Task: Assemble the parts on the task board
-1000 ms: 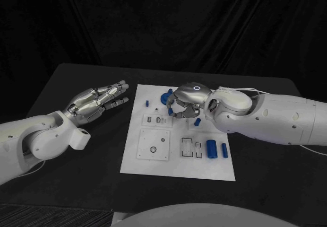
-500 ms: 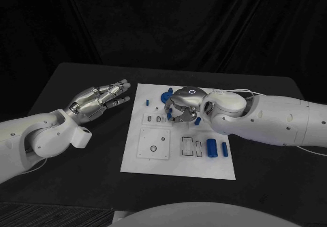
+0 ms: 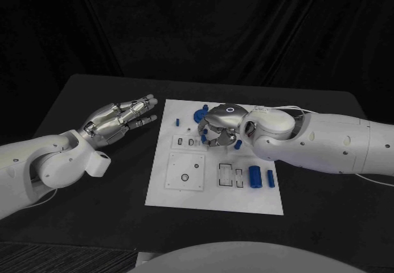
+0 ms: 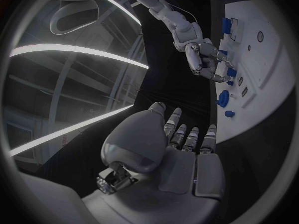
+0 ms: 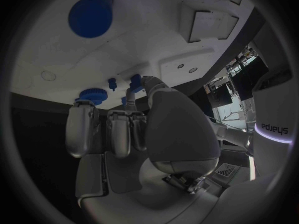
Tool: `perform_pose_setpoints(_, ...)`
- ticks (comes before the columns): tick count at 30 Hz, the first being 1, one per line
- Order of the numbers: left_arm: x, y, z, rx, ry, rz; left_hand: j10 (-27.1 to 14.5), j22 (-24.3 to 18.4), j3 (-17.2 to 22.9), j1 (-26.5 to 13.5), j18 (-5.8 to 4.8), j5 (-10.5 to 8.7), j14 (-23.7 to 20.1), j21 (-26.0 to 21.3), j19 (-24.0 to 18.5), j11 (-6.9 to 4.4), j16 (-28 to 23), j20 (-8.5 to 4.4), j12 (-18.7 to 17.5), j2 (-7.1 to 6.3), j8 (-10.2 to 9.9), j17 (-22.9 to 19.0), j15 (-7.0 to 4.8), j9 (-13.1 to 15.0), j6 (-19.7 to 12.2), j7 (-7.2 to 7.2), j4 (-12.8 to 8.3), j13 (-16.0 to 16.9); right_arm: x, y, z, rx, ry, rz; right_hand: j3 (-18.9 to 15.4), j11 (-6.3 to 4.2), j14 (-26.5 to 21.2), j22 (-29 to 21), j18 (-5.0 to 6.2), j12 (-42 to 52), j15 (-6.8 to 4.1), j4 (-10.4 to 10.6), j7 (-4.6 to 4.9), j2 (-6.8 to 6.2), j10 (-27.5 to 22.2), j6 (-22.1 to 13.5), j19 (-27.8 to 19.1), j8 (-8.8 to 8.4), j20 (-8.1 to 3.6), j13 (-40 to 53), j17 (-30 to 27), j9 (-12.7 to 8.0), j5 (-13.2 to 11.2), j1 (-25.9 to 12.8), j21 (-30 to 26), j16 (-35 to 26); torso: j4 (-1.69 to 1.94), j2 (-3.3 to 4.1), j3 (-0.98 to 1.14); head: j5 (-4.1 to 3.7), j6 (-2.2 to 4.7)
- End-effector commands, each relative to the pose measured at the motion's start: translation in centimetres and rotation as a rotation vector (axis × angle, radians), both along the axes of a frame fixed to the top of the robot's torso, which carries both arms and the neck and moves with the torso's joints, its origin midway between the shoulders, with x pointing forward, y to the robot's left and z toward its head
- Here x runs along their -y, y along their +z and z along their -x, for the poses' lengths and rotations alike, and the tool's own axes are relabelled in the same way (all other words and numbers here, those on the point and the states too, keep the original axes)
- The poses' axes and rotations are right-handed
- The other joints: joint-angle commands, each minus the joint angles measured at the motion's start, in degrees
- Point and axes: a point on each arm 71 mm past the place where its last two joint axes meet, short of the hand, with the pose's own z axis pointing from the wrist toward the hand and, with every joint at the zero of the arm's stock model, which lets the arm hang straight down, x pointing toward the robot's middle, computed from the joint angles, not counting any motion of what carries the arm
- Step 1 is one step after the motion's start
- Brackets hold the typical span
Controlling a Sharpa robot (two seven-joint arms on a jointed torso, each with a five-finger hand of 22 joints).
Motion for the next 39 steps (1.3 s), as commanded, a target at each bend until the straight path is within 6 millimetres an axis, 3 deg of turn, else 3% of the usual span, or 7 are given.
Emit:
perform_pose_setpoints(1, 0.2, 0.1, 0.1, 0.002, -0.015, 0.014, -0.26, 0.03, 3.69, 0.57, 1.5, 1.0, 0.42, 0.47, 0.54, 0.75, -0.44, 0.0, -0.11, -0.2, 0.72, -0.31, 0.25, 1.12, 0.82, -0.09, -0.5, 0.06, 0.1, -0.3, 0.0, -0.004, -0.017, 0.017, 0.25, 0.58, 4.92, 11.82, 1.31, 1.15, 0.15, -0.25, 0.15, 0.93, 6.16, -0.18, 0.24, 0.87, 0.4, 15.28, 10.09, 0.96, -2.32, -0.37, -0.95, -1.53, 0.02, 0.02, -0.03, -0.03, -0.05)
perform_pose_setpoints(11, 0.2, 0.0, 0.1, 0.001, -0.016, 0.013, -0.26, 0.03, 3.69, 0.57, 1.5, 1.0, 0.42, 0.47, 0.54, 0.75, -0.44, 0.0, -0.11, -0.2, 0.72, -0.31, 0.25, 1.12, 0.82, -0.09, -0.5, 0.06, -0.1, -0.4, -0.1, -0.006, -0.015, 0.018, -0.48, 0.94, 4.89, 11.7, 1.41, 1.15, 0.49, -0.36, 0.6, 0.41, 6.16, -3.21, 0.1, -1.82, 0.7, 15.28, 9.88, -1.67, -8.22, -1.87, -1.5, -1.64, 0.0, 0.03, -0.03, 0.02, -0.26)
perform_pose_setpoints(22, 0.1, 0.0, 0.0, 0.0, -0.017, 0.012, -0.26, 0.03, 3.69, 0.57, 1.5, 1.0, 0.42, 0.47, 0.54, 0.75, -0.44, 0.0, -0.11, -0.2, 0.72, -0.31, 0.25, 1.12, 0.82, -0.09, -0.5, 0.06, -0.1, -0.5, -0.1, -0.011, -0.014, 0.022, -2.21, 1.07, 4.79, 11.53, 1.55, 1.15, 0.63, 0.23, 0.72, -0.28, 6.16, -6.82, -0.1, -5.08, 0.87, 15.28, 9.43, -6.75, -15.62, -2.46, -2.31, -1.91, 0.01, 0.02, -0.01, 0.1, -0.43)
perform_pose_setpoints(28, 0.1, 0.0, 0.0, -0.001, -0.017, 0.011, -0.26, 0.03, 3.69, 0.57, 1.5, 1.0, 0.42, 0.47, 0.54, 0.75, -0.44, 0.0, -0.11, -0.2, 0.72, -0.31, 0.25, 1.12, 0.82, -0.09, -0.5, 0.06, 0.0, -0.3, -0.1, 0.003, -0.009, 0.004, -4.77, 0.84, 4.61, 11.32, 1.7, 1.15, 0.45, 3.2, 0.43, -2.36, 6.16, -10.36, -0.35, -7.19, 0.72, 15.28, 8.65, -11.57, -23.34, -3.86, -3.23, -2.46, 0.02, 0.01, -0.05, 0.09, -0.53)
perform_pose_setpoints(33, 0.2, 0.0, 0.0, -0.003, -0.018, 0.01, -0.32, 0.03, 3.94, 0.49, 1.49, 1.0, 0.39, 0.47, 0.54, 0.84, -0.45, 0.02, -0.13, -0.24, 0.7, -0.32, 0.25, 1.1, 0.73, -0.02, -0.47, 0.04, 0.3, 0.2, 0.1, 0.037, -0.003, -0.04, -7.24, 0.72, 4.57, 11.28, 1.73, 1.15, 0.34, 3.49, 0.33, -4.38, 6.16, -10.65, -0.39, -7.3, 0.59, 15.28, 8.44, -13.11, -24.56, -7.1, -3.47, -2.62, 0.01, -0.01, -0.03, 0.12, -0.51)
perform_pose_setpoints(35, 0.2, 0.0, 0.0, -0.003, -0.017, 0.009, -0.32, 0.03, 3.94, 0.49, 1.49, 1.0, 0.39, 0.47, 0.54, 0.84, -0.45, 0.02, -0.13, -0.24, 0.7, -0.32, 0.25, 1.1, 0.73, -0.02, -0.47, 0.04, 0.6, 0.8, 0.3, 0.065, 0.002, -0.07, -11.83, 0.72, 4.58, 11.34, 1.68, 1.15, 0.32, 3.51, 0.34, -3.83, 6.16, -10.42, -0.28, -7.13, 0.53, 15.28, 8.45, -14.07, -24.43, -7.7, -3.33, -2.61, 0.01, -0.01, -0.01, 0.18, -0.47)
perform_pose_setpoints(39, 0.1, 0.0, 0.1, 0.01, -0.009, 0.0, -0.35, 0.03, 3.96, 0.5, 1.49, 0.99, 0.4, 0.47, 0.55, 0.84, -0.45, 0.02, -0.14, -0.32, 0.71, -0.32, 0.24, 1.1, 0.81, -0.02, -0.51, 0.04, 1.3, 3.0, 0.6, 0.146, 0.021, -0.144, -13.74, 0.74, 4.57, 11.38, 1.65, 1.15, 0.33, 3.64, 0.39, -4.17, 6.16, -9.74, -0.2, -6.7, 0.52, 15.28, 8.39, -14.71, -24.43, -9.37, -3.24, -2.65, -0.02, 0.0, -0.02, 0.37, -0.42)
